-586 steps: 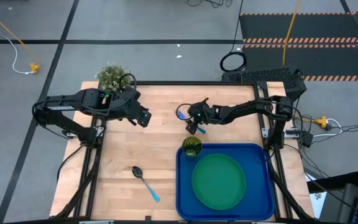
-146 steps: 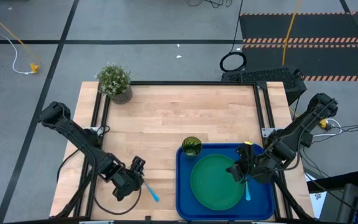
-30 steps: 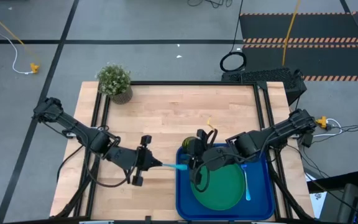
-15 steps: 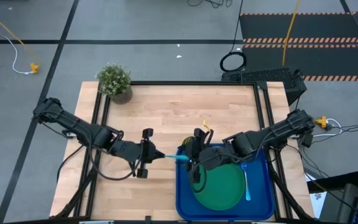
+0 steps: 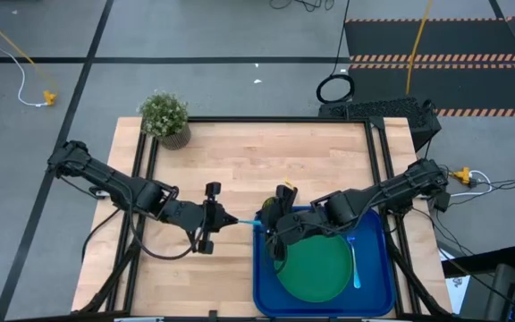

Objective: Pick and place plate/cup/fork/spoon on tray
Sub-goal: Put the blue spoon on the blue tray to the right of the blue fork

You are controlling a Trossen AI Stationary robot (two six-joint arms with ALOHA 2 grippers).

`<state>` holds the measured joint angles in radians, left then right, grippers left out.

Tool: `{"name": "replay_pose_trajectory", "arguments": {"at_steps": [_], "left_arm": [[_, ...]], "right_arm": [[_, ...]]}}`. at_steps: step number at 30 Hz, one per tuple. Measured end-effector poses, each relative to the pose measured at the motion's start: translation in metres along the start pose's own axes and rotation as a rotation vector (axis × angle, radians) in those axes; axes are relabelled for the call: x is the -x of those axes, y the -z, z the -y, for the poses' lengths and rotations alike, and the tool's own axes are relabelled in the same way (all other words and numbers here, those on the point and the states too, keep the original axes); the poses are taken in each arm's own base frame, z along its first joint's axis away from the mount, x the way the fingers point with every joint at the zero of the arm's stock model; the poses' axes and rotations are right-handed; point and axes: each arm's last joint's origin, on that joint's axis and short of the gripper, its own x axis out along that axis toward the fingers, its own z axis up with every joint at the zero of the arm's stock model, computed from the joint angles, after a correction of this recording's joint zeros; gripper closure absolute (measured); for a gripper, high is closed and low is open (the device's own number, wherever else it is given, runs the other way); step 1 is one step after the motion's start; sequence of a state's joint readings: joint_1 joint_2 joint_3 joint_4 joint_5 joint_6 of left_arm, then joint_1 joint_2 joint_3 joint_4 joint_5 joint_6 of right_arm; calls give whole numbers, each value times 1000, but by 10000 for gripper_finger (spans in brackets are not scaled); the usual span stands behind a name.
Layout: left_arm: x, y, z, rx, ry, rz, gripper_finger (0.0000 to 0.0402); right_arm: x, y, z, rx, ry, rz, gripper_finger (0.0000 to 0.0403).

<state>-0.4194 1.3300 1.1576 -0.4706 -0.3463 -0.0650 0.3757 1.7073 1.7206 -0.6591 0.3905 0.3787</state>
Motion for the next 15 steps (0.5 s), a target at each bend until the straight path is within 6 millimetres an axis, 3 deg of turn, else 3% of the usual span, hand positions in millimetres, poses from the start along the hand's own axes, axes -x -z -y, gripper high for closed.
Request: {"name": "replay_pose_trajectory", "arguments": {"at_steps": [15], "left_arm": [[0,0,-1,-19,-27,1,378]], "right_arm": [[-1,3,2,14,-8,-45,258]]}}
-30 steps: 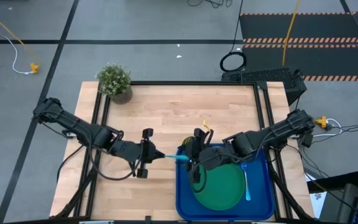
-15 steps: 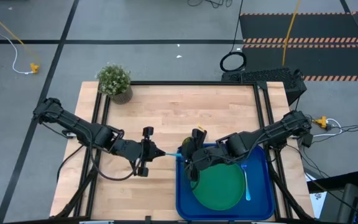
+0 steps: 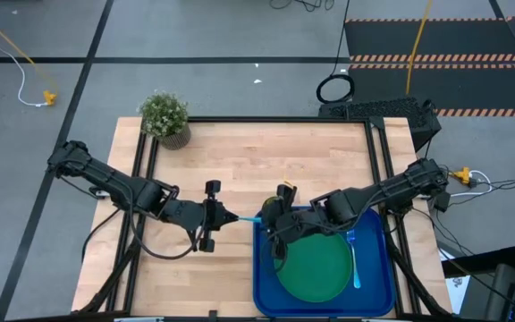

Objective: Pick and place plate/cup/fork/spoon on tray
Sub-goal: Put the blue spoon on the blue tray to the right of the blue fork

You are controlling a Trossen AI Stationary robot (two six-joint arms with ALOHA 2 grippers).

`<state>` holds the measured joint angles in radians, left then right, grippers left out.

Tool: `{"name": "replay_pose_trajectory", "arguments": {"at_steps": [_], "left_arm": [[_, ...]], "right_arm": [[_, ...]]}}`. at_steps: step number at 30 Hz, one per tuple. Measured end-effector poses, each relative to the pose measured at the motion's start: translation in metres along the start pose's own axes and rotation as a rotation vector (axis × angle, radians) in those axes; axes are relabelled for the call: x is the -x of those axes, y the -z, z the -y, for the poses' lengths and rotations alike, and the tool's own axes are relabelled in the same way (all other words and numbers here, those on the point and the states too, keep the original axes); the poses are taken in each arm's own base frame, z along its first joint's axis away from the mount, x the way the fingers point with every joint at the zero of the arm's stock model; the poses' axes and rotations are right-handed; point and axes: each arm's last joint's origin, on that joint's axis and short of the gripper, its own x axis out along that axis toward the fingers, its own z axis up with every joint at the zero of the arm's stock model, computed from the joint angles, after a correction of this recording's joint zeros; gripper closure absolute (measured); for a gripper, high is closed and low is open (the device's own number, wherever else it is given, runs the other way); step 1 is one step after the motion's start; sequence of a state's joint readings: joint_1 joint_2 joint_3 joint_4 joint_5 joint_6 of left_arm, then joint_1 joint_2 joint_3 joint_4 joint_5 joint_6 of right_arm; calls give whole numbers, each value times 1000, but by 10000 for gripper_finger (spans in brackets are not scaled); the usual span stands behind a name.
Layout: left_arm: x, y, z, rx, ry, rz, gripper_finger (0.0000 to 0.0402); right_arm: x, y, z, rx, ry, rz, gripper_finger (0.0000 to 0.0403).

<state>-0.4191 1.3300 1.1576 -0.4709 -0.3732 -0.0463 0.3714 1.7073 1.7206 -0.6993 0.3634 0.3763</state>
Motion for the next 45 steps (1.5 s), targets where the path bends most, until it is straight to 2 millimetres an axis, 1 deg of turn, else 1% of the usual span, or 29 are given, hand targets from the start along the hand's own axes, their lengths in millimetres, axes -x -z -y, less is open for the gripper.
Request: {"name": "replay_pose_trajectory", "arguments": {"at_steps": [8,13,16,21,25,32,41,45], "left_arm": [[0,0,0,0,1,0,390],[0,0,0,0,2,0,375],[0,0,0,0,1,0,376],[0,0,0,10,2,0,381],[0,0,0,30,7,1,370],[0,0,0,92,7,4,329],[0,0,0,110,4,4,233],[0,-2,0,143,0,23,199]], "right_arm": [[0,1,0,8,6,-13,301],[0,2,1,4,7,-15,327],[0,2,1,4,6,-16,340],[0,2,0,3,5,-15,344],[0,2,0,3,5,-15,340],[0,2,0,2,6,-16,343],[0,4,1,-46,18,-36,342],[0,5,2,-69,24,-47,342]]}}
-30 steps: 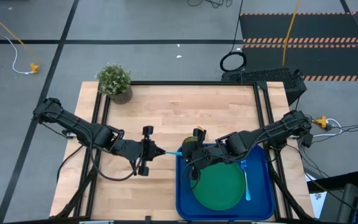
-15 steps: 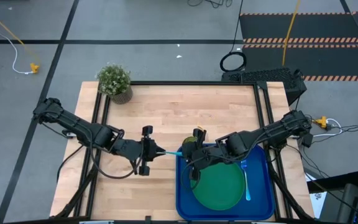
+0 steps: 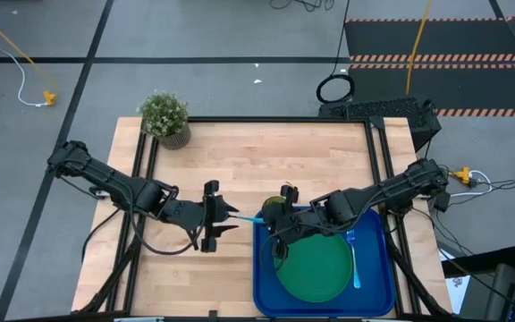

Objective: Pick and place plate/cup/fork/spoon on tray
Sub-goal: Put the blue spoon on the blue tray to the right of the blue fork

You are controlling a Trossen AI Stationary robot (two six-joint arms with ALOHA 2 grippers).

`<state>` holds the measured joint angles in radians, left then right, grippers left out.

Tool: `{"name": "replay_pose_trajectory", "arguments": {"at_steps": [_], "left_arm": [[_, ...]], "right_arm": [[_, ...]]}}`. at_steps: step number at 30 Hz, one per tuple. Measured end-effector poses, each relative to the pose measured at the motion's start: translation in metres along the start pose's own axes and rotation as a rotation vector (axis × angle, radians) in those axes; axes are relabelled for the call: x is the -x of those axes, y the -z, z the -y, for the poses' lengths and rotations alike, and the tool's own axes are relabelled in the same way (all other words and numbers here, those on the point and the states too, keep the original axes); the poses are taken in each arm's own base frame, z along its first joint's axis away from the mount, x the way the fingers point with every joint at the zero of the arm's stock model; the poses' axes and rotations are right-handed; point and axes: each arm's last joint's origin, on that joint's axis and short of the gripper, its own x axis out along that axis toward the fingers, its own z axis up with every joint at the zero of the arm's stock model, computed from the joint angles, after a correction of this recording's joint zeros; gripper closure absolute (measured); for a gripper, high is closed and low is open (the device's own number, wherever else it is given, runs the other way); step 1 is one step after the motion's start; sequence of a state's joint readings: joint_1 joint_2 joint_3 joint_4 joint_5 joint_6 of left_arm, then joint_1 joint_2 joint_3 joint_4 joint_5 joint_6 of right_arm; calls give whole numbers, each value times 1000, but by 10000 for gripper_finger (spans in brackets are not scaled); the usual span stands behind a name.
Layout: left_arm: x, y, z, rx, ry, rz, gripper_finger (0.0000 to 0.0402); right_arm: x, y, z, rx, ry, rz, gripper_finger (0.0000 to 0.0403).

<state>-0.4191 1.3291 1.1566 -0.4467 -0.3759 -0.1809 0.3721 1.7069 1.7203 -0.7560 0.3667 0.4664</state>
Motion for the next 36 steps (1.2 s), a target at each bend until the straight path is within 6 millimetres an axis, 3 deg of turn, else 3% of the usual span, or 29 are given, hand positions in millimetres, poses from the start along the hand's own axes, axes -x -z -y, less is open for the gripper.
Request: {"name": "replay_pose_trajectory", "arguments": {"at_steps": [9,19,36], "left_arm": [[30,-28,-9,134,-32,282,177],[69,-28,-30,145,-206,338,176],[71,-17,-37,146,-227,237,176]], "right_arm": [[8,7,-2,-155,8,-48,342],[41,22,-9,-320,8,-110,342],[117,55,-5,-450,21,-226,342]]}}
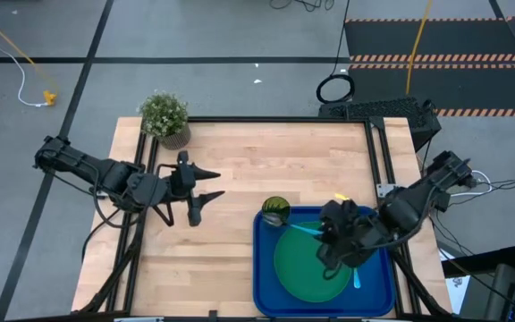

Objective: Pick and place plate/cup/fork/spoon on tray
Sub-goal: Put the blue spoon on the blue tray to the right of the blue fork

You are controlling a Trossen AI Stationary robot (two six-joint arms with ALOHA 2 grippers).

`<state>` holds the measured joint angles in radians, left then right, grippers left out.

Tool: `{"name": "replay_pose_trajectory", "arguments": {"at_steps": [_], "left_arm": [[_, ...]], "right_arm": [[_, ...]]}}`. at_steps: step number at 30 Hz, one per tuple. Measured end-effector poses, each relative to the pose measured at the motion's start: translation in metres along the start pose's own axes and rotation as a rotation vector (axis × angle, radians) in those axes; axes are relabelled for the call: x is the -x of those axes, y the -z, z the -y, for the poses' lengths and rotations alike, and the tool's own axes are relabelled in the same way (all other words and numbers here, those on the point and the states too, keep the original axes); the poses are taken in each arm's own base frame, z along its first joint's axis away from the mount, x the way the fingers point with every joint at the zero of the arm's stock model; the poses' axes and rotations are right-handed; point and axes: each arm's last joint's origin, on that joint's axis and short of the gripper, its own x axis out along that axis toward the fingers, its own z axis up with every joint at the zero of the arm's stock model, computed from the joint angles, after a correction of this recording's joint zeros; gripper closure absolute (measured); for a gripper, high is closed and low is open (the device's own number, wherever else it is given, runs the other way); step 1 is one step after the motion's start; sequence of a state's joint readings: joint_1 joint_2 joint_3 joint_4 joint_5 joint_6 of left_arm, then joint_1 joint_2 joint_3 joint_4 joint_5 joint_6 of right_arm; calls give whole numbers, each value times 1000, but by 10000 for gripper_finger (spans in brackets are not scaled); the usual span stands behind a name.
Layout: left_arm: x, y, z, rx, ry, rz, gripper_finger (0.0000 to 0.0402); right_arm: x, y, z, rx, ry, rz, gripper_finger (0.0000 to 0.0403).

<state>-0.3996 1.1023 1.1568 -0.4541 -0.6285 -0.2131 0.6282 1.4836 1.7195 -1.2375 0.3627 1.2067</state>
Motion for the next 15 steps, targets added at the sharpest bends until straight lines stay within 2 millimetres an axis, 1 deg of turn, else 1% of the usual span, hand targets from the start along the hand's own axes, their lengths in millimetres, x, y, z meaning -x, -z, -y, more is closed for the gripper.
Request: {"name": "replay_pose_trajectory", "arguments": {"at_steps": [9,15], "left_arm": [[0,0,0,23,1,0,176],[0,0,0,5,0,0,176]], "right_arm": [[38,31,22,-75,48,-134,342],[57,52,34,-131,96,-218,342]]}}
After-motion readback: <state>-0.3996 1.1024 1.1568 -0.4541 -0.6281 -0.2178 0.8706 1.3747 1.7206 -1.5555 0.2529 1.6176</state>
